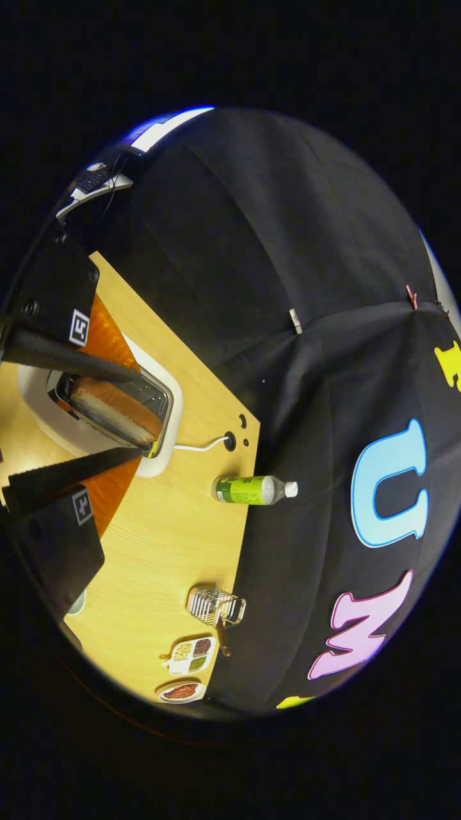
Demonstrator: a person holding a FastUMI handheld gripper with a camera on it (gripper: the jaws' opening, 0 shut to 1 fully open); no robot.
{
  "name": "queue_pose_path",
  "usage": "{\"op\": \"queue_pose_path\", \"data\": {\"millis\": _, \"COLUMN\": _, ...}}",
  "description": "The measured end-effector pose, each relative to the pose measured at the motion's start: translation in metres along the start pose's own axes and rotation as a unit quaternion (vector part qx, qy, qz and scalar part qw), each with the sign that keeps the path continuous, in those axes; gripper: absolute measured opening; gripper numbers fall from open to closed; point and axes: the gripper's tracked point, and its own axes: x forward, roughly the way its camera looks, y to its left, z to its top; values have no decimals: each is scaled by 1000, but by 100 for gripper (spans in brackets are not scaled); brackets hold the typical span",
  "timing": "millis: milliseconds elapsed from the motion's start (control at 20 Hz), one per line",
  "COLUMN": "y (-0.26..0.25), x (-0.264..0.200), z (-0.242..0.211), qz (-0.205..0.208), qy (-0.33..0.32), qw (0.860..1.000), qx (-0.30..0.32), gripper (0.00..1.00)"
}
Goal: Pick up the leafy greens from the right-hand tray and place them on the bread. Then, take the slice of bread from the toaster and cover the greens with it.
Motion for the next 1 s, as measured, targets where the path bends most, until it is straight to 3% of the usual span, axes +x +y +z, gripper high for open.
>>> {"op": "queue_pose_path", "data": {"millis": 100, "y": -4, "x": 3, "z": -5, "qz": -19, "qy": 20, "qw": 1000, "qx": 11, "gripper": 51}}
{"op": "queue_pose_path", "data": {"millis": 200, "y": -7, "x": 6, "z": -1, "qz": -36, "qy": 10, "qw": 999, "qx": 19, "gripper": 49}}
{"op": "queue_pose_path", "data": {"millis": 350, "y": -5, "x": 8, "z": -1, "qz": -42, "qy": 22, "qw": 998, "qx": 45, "gripper": 17}}
{"op": "queue_pose_path", "data": {"millis": 450, "y": -4, "x": 5, "z": 1, "qz": -44, "qy": 19, "qw": 998, "qx": 39, "gripper": 12}}
{"op": "queue_pose_path", "data": {"millis": 1000, "y": 0, "x": -64, "z": 65, "qz": -15, "qy": -60, "qw": 997, "qx": 44, "gripper": 9}}
